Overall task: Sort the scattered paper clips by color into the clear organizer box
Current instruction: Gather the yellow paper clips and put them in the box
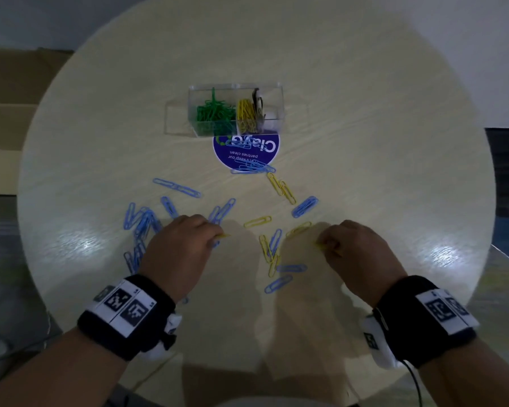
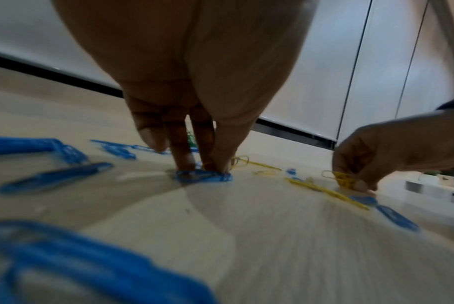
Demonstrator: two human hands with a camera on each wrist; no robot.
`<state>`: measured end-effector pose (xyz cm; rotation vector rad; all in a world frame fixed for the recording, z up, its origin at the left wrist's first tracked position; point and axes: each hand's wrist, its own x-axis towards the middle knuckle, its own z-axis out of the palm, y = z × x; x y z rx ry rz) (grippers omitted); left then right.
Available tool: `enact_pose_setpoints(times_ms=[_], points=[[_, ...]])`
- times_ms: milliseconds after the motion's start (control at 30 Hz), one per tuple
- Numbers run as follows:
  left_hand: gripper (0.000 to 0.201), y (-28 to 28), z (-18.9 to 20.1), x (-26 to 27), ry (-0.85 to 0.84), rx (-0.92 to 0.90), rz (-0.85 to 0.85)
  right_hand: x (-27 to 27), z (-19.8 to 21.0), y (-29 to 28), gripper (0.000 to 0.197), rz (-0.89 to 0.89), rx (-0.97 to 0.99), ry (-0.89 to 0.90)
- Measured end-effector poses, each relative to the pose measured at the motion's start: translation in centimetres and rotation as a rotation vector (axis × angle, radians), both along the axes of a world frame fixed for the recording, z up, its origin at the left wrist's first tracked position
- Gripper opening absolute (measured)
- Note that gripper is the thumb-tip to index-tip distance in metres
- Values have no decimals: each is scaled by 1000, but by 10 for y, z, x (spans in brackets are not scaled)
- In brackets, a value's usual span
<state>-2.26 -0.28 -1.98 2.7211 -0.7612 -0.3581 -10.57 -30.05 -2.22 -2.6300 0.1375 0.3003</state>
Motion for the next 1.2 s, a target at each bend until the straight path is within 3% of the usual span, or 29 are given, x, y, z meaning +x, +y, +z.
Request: enact_pose_setpoints(times_ms=[167,367,500,633,767,867,1033,1200], points=[[19,-11,14,23,-6,-71,85,4,9,-1,14,12,38,68],[16,-69,3,21,34,-99,-37,70,24,3,17,-164,141,-32],[16,-59,-5,25,70,-54,-27,109,12,21,25,-119,0,58],[6,-44,-9,30,85,-11,4,112,10,43,38,-35,-100,159],[14,-41,-4,28,42,56,-21,105,6,56,20,54,-169,86],[23,-39,-2,26,50,110,-25,100,6,60,18,89,-213,81],[14,-49,19,54,159,-118,140,96,8,54,14,161,-193,75],[19,-74,47,115,42,-370,352,104,23,34,20,-114,53,3]])
